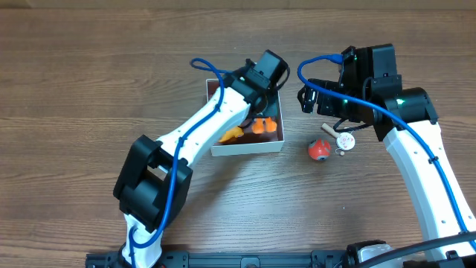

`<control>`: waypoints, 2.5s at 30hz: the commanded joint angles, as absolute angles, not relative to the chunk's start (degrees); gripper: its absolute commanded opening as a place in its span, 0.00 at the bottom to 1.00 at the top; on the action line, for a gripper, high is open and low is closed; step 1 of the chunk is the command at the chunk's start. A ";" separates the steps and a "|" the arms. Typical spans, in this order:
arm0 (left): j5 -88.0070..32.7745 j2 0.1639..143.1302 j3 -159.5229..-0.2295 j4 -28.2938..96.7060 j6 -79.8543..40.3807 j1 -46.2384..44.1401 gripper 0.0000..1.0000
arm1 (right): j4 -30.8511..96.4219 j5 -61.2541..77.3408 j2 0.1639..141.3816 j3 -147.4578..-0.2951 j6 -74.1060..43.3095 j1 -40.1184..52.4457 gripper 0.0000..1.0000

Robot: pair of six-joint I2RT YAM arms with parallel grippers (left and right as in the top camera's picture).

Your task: Pack container

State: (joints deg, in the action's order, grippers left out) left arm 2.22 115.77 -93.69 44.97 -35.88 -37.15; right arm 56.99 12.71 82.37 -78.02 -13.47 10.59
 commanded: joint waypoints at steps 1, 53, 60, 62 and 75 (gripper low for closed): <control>4.34 115.83 -93.56 44.99 -36.45 -39.81 0.04 | 56.75 12.95 82.32 -79.48 -13.56 10.92 1.00; 8.14 113.95 -93.60 47.97 -36.71 -40.80 0.76 | 56.75 12.95 82.32 -79.48 -13.56 10.92 1.00; 8.32 111.74 -93.60 48.53 -35.70 -39.18 0.75 | 56.75 12.95 82.32 -79.48 -13.56 10.92 1.00; 9.37 110.85 -93.60 49.15 -35.73 -38.54 0.72 | 56.75 12.95 82.32 -79.48 -13.56 10.92 1.00; 18.46 100.14 -93.60 65.56 -34.74 -29.10 0.71 | 56.75 12.95 82.32 -79.48 -13.56 10.92 1.00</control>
State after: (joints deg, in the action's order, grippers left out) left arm 12.69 102.87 -93.49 61.65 -35.79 -31.40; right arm 56.99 12.69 82.37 -78.02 -13.47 10.59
